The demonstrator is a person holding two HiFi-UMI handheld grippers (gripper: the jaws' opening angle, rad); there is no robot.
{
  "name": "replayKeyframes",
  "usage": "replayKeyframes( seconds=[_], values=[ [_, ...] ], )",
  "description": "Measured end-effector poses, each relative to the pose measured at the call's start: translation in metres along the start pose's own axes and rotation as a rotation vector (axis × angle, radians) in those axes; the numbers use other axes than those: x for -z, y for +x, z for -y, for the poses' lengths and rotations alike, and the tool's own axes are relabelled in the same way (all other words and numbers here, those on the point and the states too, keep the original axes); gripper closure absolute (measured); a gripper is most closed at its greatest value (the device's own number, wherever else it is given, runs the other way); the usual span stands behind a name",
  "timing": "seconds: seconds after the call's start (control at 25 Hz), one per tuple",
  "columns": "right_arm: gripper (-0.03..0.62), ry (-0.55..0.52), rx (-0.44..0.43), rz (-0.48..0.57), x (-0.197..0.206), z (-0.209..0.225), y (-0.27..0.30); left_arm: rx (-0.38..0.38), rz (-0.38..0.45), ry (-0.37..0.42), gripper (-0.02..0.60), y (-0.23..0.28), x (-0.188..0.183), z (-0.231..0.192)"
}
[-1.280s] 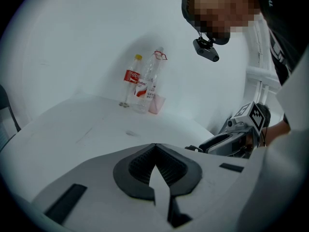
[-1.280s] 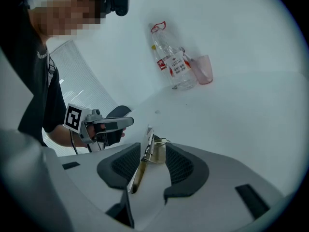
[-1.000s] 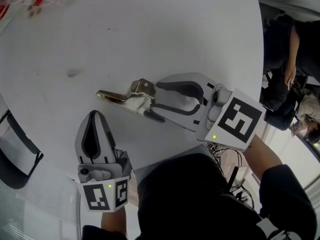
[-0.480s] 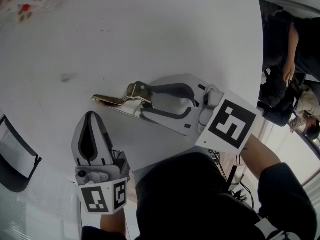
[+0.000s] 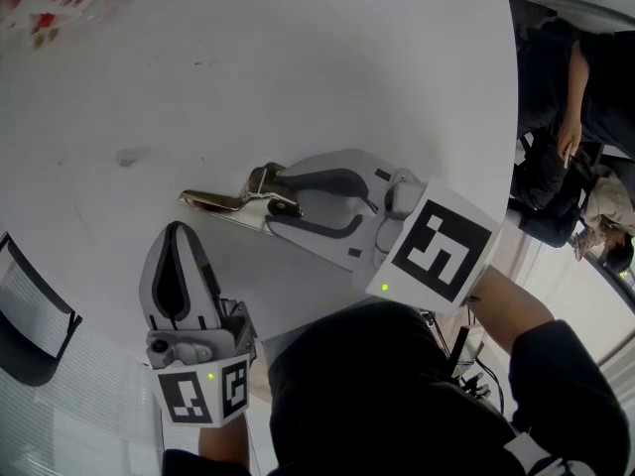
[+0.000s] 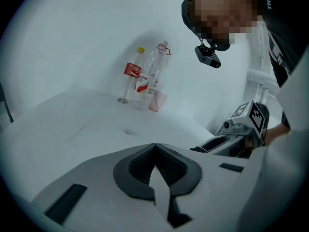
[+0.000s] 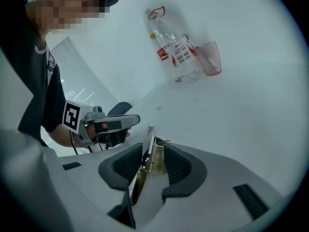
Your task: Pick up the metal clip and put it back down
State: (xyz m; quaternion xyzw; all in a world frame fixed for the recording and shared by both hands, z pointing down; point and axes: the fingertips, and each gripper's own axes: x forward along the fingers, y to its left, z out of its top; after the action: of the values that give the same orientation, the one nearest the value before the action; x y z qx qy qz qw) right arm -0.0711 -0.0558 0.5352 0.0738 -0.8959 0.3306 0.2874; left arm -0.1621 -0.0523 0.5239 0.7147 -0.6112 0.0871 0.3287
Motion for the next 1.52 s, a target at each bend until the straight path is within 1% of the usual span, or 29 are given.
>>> replayKeyframes(
  seconds=[0.28,0.48,1.0,1.12,1.2,1.32,1.52],
  values=[
    [0.468,-0.002,-0.002,-0.004,-0.001,-0.003,0.005,0.002,-0.001,-0.003,0.568,0.000,0.000,0.000],
    [0.497,-0.002,-0.007,0.014,-0.003,-0.005,0.006,0.006,-0.001,-0.002,0.569,-0.002,0.000,0.002],
    [0.514,0.065,0.005,0.016,-0.005,-0.003,0.005,0.007,0.006,0.005,0.569,-0.005,-0.001,0.000],
    [0.524,0.070,0.013,0.025,-0.007,-0.003,0.004,0.007,0.012,0.008,0.568,-0.005,-0.003,-0.001],
    [0.546,0.087,0.012,0.039,-0.009,-0.003,0.004,0.005,0.016,0.008,0.568,-0.006,-0.004,-0.001],
    [0.549,0.112,0.018,0.053,-0.010,-0.001,0.002,0.005,0.017,0.009,0.568,-0.008,-0.005,0.001],
    [0.554,0.107,0.036,0.067,-0.012,0.000,-0.002,0.007,0.025,0.018,0.569,-0.011,-0.009,0.004]
  ],
)
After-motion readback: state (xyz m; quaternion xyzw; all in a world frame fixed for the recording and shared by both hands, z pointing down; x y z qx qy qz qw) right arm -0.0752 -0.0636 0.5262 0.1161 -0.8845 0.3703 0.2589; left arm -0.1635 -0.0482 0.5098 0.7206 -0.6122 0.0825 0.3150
